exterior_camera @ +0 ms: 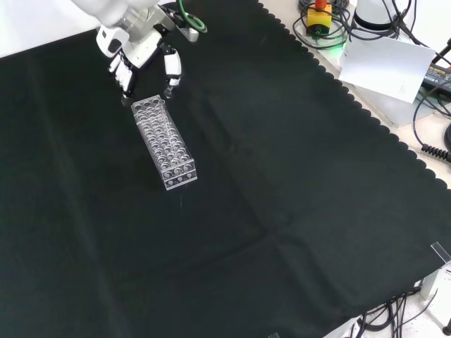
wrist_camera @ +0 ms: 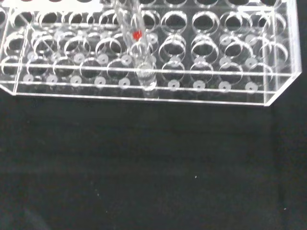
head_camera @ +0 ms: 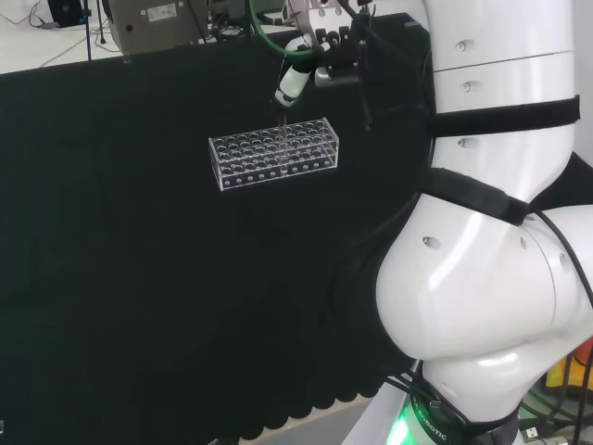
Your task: Pick up the test tube.
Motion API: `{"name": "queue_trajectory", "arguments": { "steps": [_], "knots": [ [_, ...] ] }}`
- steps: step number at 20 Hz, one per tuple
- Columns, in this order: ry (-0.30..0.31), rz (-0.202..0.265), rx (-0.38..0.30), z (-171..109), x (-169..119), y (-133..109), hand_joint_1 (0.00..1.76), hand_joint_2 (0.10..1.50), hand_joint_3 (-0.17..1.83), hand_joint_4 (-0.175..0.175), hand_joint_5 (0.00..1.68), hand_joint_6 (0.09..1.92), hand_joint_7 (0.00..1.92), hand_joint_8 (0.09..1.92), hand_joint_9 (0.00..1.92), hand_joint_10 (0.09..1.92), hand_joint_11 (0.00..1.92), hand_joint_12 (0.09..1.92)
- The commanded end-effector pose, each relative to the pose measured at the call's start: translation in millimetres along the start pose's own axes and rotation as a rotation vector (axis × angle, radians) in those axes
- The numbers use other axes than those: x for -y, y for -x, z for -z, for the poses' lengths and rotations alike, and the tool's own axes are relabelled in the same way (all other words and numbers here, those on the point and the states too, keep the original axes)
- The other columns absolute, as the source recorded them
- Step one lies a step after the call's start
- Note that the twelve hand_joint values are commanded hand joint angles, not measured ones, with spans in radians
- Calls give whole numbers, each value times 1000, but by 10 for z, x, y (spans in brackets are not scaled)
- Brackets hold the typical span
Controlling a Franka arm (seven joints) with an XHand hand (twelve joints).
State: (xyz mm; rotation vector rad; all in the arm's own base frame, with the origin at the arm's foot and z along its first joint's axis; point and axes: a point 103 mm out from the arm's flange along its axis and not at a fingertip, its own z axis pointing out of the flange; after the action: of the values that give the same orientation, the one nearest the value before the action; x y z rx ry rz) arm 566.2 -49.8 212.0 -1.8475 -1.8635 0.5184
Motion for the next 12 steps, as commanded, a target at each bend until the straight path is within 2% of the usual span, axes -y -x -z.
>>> {"name": "queue_trajectory", "arguments": {
  "steps": [1, 5, 12],
  "knots": [
    [-26, 16, 2, -93, -34, -93, 749, 743, 547, -111, 321, 382, 503, 942, 331, 910, 45, 1566],
    [-30, 21, 6, -106, -28, -102, 760, 736, 557, -116, 283, 508, 559, 949, 364, 906, 55, 1564],
    [-21, 14, 39, -213, -87, -187, 836, 705, 584, -134, 320, 650, 668, 955, 454, 883, 100, 1547]
  ]
}}
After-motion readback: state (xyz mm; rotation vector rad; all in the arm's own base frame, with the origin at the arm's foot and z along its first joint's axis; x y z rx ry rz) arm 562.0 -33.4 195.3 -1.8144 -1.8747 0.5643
